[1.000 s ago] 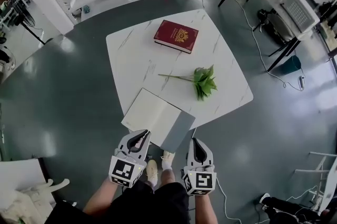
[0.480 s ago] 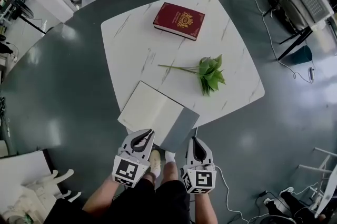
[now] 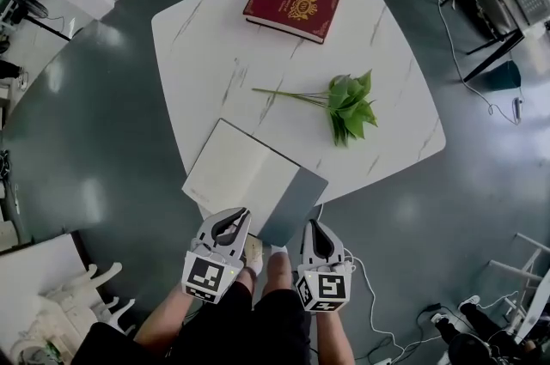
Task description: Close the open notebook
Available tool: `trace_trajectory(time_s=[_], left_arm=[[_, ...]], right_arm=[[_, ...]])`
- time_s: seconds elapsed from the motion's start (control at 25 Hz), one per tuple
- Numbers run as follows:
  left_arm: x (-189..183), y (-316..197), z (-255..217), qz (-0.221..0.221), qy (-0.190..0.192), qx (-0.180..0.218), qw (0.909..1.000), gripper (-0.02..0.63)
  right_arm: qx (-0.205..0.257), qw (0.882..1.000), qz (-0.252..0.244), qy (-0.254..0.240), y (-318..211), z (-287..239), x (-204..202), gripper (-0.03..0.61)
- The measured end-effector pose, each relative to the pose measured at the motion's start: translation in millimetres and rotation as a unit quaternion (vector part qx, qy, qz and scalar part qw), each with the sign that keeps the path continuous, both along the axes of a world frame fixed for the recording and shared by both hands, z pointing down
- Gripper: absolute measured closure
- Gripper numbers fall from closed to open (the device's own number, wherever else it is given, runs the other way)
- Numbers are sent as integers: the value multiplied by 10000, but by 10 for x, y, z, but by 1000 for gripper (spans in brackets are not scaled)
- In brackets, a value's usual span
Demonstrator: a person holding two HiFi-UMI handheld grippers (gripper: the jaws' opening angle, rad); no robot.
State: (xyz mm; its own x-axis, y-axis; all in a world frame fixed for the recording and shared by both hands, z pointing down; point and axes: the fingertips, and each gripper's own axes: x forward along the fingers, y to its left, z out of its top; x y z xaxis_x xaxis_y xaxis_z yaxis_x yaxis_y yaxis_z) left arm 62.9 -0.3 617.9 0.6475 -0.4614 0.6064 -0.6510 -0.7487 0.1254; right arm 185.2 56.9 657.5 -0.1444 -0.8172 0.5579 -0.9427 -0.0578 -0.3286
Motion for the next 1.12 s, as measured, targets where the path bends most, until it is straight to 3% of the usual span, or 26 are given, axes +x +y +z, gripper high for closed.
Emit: trace_trajectory(time_s=[0.12,0.2,0.48,0.68,1.12], left_arm=[[-24,21,87,-39,-8,-44,10000,578],[-44,34,123,-45,-66,-120,9999,578],[-80,35,207,-84,-106,-173,9998,578],[-89,34,265,-124,-118,-221,9996,578],[-84,62,391,-197,-176,-297,9992,578]], right_arm=[[-98,9998,-45,-185,7,117,-49,560],[-186,9994,-121,-279,14,185,-98,456],[-420,9976,-158,-531,39,378,-154,382],[-548,9948,-140,-852,50,502,-185,361],[-642,9916,-320,-1074,43,667,-237,359]])
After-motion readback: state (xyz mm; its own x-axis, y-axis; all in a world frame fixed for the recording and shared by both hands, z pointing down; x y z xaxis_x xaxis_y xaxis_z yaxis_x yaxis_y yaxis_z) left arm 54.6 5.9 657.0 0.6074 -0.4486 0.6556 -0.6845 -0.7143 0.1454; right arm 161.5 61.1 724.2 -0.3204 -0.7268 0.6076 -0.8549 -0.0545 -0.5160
